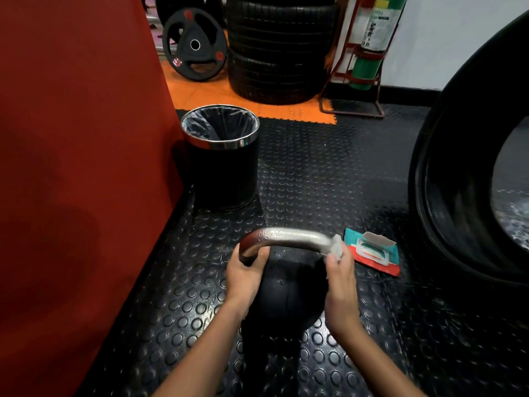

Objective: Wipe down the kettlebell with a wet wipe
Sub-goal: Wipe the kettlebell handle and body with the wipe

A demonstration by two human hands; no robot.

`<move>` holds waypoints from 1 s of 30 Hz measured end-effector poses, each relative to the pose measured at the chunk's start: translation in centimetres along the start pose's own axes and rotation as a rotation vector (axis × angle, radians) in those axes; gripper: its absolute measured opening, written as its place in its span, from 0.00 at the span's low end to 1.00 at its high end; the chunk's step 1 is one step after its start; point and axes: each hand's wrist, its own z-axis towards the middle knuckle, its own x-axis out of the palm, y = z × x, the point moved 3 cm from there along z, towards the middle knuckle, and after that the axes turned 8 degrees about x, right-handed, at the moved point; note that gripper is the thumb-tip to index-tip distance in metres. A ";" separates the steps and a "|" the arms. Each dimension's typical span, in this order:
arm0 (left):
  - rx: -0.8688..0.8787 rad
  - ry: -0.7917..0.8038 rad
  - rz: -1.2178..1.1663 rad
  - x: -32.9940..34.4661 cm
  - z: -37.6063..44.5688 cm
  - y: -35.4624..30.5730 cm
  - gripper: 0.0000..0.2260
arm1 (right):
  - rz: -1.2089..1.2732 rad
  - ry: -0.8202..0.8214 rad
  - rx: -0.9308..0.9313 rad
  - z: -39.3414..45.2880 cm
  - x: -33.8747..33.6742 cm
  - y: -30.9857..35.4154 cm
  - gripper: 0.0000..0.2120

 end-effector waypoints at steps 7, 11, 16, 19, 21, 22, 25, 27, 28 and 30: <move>0.009 -0.018 -0.029 0.1 0.2 0.1 0.10 | -0.103 -0.073 -0.171 1.4 0.6 4.3 0.21; 0.014 -0.010 -0.042 0.2 0.0 -0.1 0.09 | -0.240 -0.044 -0.297 0.3 1.3 4.0 0.20; -0.009 -0.007 0.003 0.0 0.0 -0.1 0.09 | 0.104 -0.010 0.002 1.0 0.0 0.4 0.28; -0.010 -0.003 0.001 0.0 0.1 -0.1 0.09 | 0.257 0.034 0.286 3.6 -0.3 -0.2 0.40; -0.013 -0.007 -0.005 0.1 0.1 -0.1 0.09 | 0.134 0.029 0.305 4.7 -0.6 1.5 0.36; -0.013 -0.008 -0.010 0.1 0.1 -0.1 0.09 | 0.038 0.016 0.236 4.8 -0.5 2.5 0.31; -0.014 -0.005 -0.018 0.1 0.2 0.1 0.09 | -0.134 -0.023 -0.028 3.5 0.2 4.9 0.19; -0.020 0.003 -0.003 0.2 0.1 0.2 0.09 | -0.136 -0.075 -0.182 2.3 0.3 4.1 0.17; -0.024 0.005 0.005 0.1 0.1 0.2 0.09 | -0.115 -0.091 -0.216 1.9 0.1 3.4 0.17; -0.038 0.012 0.028 -0.1 0.2 0.1 0.09 | -0.063 -0.079 -0.173 1.9 -0.4 2.6 0.17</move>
